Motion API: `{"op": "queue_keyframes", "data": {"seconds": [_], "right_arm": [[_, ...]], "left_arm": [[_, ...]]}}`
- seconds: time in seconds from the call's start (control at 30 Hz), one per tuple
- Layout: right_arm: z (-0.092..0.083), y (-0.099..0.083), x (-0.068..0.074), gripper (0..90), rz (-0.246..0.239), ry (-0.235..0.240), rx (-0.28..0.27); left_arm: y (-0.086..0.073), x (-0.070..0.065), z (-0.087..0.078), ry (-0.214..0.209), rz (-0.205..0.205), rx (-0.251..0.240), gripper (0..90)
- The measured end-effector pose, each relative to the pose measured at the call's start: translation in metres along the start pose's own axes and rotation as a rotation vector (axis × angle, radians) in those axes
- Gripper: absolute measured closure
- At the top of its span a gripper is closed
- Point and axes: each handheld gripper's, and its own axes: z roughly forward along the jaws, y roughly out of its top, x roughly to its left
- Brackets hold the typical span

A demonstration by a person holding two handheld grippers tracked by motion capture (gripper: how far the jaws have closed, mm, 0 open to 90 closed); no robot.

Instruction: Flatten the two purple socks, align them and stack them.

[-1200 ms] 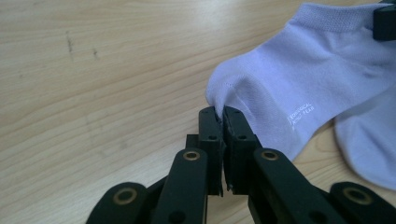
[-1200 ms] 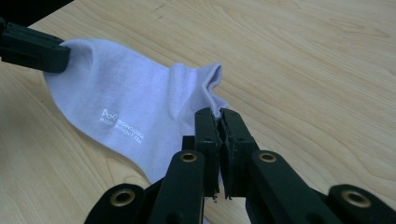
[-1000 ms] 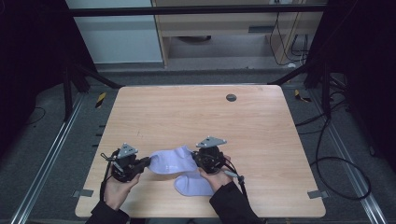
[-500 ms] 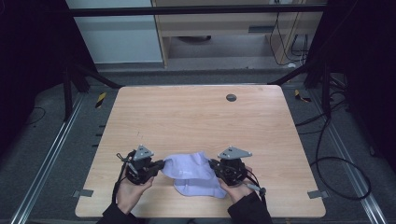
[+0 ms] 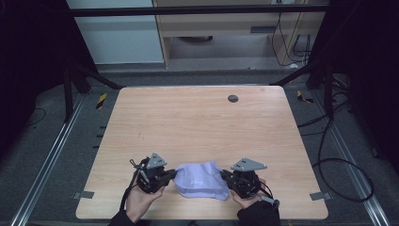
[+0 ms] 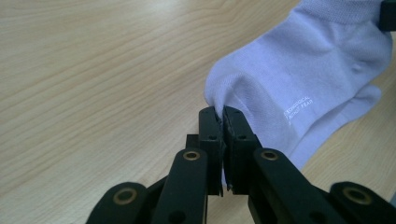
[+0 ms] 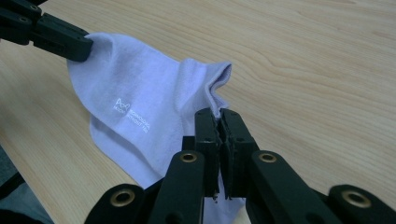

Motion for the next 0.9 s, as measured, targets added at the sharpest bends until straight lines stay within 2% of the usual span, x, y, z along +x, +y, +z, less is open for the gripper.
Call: {"op": "queue_keyframes", "data": {"seconds": [0.3, 0.9], "right_arm": [[-0.003, -0.013, -0.001, 87.0, 0.016, 0.005, 0.031], [0.008, -0.023, -0.005, 86.7, 0.029, 0.002, 0.103]], "left_arm": [[-0.006, -0.007, 0.008, -0.018, 0.017, 0.041, 86.2], [-0.013, -0.008, 0.020, -0.024, 0.017, 0.096, 86.1]]}}
